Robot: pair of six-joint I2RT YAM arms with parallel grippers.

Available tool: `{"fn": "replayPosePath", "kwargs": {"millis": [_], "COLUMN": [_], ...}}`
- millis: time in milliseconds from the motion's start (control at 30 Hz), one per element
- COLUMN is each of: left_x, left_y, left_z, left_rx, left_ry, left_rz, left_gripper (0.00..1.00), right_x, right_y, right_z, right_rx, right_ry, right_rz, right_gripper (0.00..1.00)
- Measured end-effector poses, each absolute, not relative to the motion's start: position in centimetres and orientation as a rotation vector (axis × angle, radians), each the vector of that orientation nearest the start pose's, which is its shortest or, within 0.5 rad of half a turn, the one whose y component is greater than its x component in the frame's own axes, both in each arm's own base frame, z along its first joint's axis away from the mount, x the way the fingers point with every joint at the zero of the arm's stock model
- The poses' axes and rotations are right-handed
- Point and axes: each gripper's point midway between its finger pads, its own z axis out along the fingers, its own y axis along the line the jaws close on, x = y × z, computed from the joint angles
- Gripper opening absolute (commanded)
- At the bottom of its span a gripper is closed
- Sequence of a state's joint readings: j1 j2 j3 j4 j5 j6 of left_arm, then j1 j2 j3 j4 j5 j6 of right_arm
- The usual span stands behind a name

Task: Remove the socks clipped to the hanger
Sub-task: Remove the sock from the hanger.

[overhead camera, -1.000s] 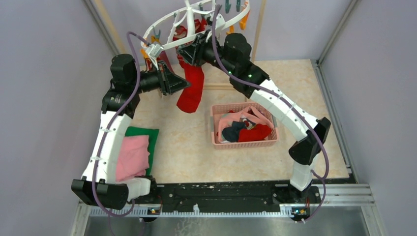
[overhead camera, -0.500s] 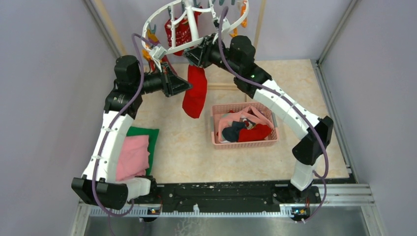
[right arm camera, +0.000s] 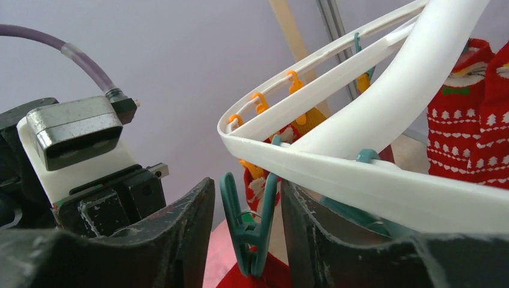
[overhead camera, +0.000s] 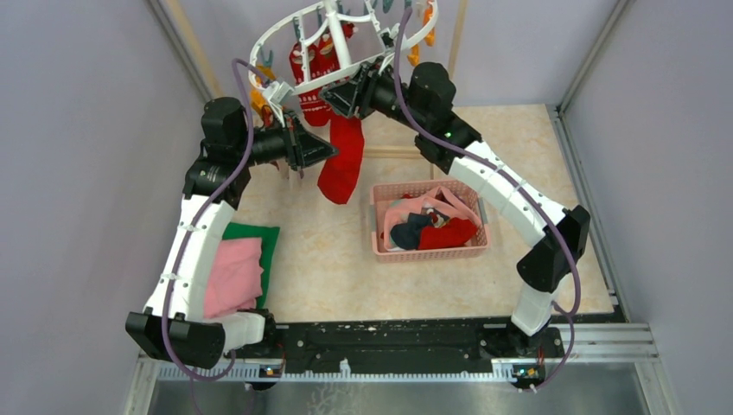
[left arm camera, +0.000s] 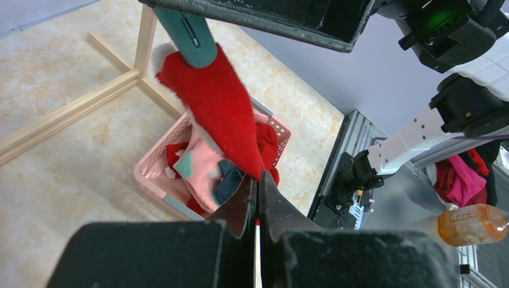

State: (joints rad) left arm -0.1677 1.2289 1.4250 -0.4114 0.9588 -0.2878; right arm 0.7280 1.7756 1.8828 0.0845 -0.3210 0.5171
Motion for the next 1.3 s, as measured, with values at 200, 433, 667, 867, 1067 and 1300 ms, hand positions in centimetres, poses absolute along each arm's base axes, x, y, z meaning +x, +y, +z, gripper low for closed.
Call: {"fn": "replayPosePath", "kwargs": {"millis": [200,433,667,867,1067,1300], "left_x": [28.3,28.3,28.3,28.3,28.3,28.3], "left_y": [-20.1,-20.1,-20.1,-20.1,-20.1,-20.1], "left_z": [39.5,39.5,39.5,39.5,39.5,39.5], "left_rx": [0.609,0.609,0.609,0.608,0.608,0.608], "left_ry": [1.740,1.740,1.740,1.740,1.741,1.741], "left_rz": [-1.171,-1.171,-1.171,-1.171,-1.172,-1.171], "left_gripper": [0.00,0.00,0.00,0.00,0.00,0.00], "right_x": [35.7,35.5,35.6,36.0,35.9,35.9], "right_y": [42.0,42.1,42.2,42.2,42.9,43.2], "right_z": [46.6,46.3,45.8,45.0,44.6,45.5], "right_rx": [-0.459,-0.472,-0.486,-0.496,-0.499,-0.477], "right_ry": [1.444,1.452,1.453,1.462,1.459,1.416], "right_rz": [1.249,1.257,1.247,1.179,1.092,1.061], "right_gripper": [0.56,0.54,0.39,0.52,0.45,0.35]}}
